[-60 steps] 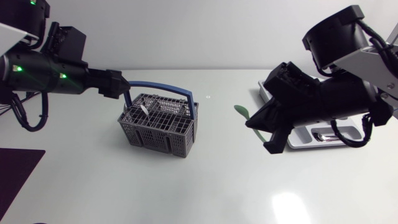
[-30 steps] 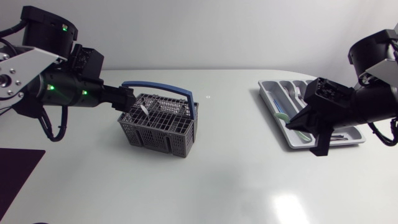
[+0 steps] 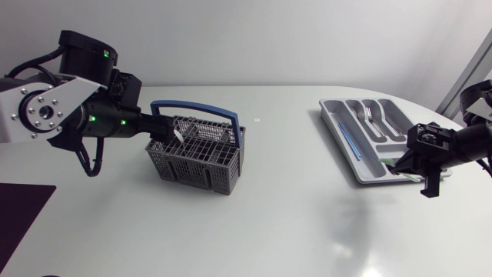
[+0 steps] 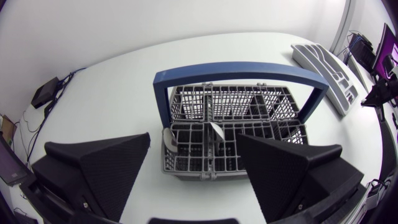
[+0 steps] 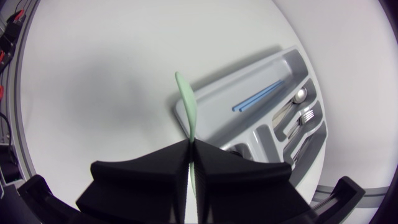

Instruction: Unload the cutlery basket into the drawer organizer.

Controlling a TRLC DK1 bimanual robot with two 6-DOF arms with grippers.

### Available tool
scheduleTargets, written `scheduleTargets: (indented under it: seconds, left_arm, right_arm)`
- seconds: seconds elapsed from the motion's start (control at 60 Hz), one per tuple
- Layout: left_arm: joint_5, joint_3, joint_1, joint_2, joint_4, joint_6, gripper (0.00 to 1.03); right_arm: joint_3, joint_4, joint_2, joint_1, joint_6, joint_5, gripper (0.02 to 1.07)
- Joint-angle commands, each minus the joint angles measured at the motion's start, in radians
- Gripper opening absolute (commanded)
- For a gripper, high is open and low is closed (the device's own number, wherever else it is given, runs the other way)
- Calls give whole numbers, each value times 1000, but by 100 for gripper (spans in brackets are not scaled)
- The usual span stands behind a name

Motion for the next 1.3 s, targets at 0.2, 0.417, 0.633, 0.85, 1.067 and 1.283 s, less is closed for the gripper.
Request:
scheduleTargets:
  seconds: [0.2,0.417,0.633,0.85,1.067,1.283]
  left_arm:
    - [-46,-6,-27,63,39,-45,97]
    - [-64,-5,-27,80,59,-60,96]
    - [-72,-9,-31,97,65,-80,96]
    - [-104,-12,-46,106,76,-97,96]
    - [-148,-5,-54,106,80,-104,93]
    - [-214,11,-75,121,65,-120,91]
  right_arm:
    - [184,109,240,-99,-153,72,8]
    - [219,201,335,-113,-199,159,8]
    - [215,214,360,-128,-216,187,37]
    - [193,215,323,-121,-209,202,71]
    - [165,223,205,-79,-115,184,95]
    - [103,238,84,-4,20,173,102]
